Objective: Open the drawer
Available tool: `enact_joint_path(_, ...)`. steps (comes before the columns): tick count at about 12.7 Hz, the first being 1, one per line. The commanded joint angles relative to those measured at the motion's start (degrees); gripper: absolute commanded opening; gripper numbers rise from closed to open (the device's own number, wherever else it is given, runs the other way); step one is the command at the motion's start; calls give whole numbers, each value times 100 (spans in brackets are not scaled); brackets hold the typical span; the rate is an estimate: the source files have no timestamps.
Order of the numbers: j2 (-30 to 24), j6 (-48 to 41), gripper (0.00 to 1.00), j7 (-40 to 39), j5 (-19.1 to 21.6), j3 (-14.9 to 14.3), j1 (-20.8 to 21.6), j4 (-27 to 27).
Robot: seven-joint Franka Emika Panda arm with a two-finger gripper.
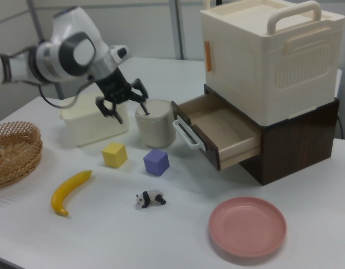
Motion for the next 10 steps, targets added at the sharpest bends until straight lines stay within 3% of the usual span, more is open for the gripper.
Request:
enact_joint_path(1,-294,-787,100,1033,410,-47,76,198)
enact_joint_path(4,-478,-1331,100,1677,489,-47,225,216)
enact_joint_path(8,-698,-2377,100,2240,1480,-170,95,611)
enact_joint_path(10,-795,-2606,100,2267,1588,-240,15,611)
